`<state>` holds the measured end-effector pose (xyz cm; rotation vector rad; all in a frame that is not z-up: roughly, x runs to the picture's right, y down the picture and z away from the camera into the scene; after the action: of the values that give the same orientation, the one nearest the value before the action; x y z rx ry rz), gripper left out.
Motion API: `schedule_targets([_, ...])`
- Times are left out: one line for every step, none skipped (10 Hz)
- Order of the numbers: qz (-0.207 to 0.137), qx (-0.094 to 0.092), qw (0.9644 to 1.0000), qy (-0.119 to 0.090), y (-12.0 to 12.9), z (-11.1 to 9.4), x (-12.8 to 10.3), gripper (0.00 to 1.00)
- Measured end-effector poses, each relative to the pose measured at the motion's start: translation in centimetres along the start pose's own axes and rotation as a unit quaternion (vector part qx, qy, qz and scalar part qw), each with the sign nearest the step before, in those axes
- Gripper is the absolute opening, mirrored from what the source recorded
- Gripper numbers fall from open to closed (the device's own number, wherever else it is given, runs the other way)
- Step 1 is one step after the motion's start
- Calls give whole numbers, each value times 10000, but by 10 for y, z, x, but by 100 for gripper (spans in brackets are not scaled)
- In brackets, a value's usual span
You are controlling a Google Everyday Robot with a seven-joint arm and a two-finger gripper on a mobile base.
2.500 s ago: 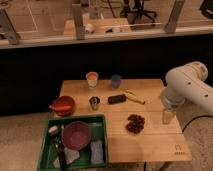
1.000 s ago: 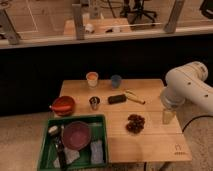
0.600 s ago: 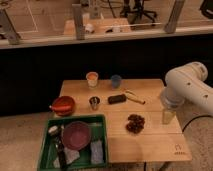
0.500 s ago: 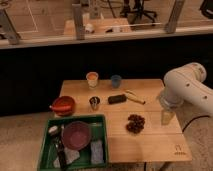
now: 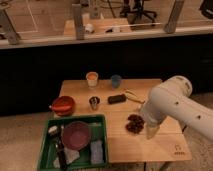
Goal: Place towel in purple bowl
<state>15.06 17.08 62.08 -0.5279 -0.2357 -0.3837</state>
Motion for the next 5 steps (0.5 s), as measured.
schedule_targets([-304,-19,9995,-39,8,0,-20,80])
schedule_targets([-514,-40,9987,-61,15,0,-33,80])
schedule_targets([-602,-47,9981,-78,17,1,-40,80])
schedule_targets([-604,-48,9981,-78,17,1,-40,80])
schedule_targets([-611,-47,9981,-82,17,1,-40,80])
